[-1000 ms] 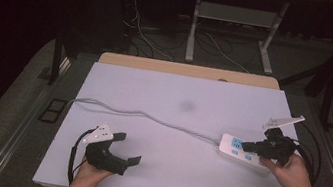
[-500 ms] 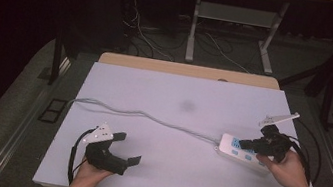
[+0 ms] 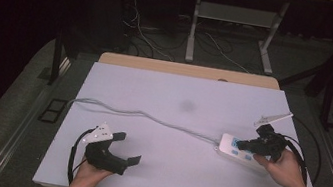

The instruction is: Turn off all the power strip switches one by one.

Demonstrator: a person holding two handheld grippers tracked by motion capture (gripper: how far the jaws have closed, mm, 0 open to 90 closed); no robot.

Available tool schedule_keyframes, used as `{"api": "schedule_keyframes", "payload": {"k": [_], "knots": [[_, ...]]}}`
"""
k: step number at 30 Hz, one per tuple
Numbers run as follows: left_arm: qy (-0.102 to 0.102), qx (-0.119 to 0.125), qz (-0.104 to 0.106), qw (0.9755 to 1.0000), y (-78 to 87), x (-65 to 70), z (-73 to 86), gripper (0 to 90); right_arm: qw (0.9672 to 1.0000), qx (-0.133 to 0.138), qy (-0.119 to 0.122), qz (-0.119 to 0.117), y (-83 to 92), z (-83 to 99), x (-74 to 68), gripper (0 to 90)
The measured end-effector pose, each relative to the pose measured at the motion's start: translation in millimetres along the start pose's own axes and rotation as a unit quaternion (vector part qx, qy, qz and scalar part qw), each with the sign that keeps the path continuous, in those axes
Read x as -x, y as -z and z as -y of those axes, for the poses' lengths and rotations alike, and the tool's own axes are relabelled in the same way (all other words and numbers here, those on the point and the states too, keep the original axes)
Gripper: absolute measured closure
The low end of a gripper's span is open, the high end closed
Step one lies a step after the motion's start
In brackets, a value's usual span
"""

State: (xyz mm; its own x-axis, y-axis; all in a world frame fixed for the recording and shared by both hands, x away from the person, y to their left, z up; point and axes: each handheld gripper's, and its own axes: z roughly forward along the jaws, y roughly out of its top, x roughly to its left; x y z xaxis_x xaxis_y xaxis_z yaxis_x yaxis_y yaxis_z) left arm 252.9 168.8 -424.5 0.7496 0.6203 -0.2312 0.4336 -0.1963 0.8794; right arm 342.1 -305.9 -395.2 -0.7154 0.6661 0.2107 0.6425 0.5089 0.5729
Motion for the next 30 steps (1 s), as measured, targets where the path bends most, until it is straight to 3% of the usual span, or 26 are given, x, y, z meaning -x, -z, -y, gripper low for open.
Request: {"api": "schedule_keyframes", "payload": {"k": [24, 30], "knots": [[-0.001, 0.000, 0.000, 1.0000, 0.6, 0.0, 0.1, 0.0, 0.9996, -0.026, 0.002, -0.006, -18.1, 0.4, -1.9, 90.0], [-0.002, -0.001, 0.001, 1.0000, -0.2, 1.1, 0.1, 0.0, 0.9998, -0.020, 0.000, -0.007, -17.3, 3.5, -0.7, 90.0]]}}
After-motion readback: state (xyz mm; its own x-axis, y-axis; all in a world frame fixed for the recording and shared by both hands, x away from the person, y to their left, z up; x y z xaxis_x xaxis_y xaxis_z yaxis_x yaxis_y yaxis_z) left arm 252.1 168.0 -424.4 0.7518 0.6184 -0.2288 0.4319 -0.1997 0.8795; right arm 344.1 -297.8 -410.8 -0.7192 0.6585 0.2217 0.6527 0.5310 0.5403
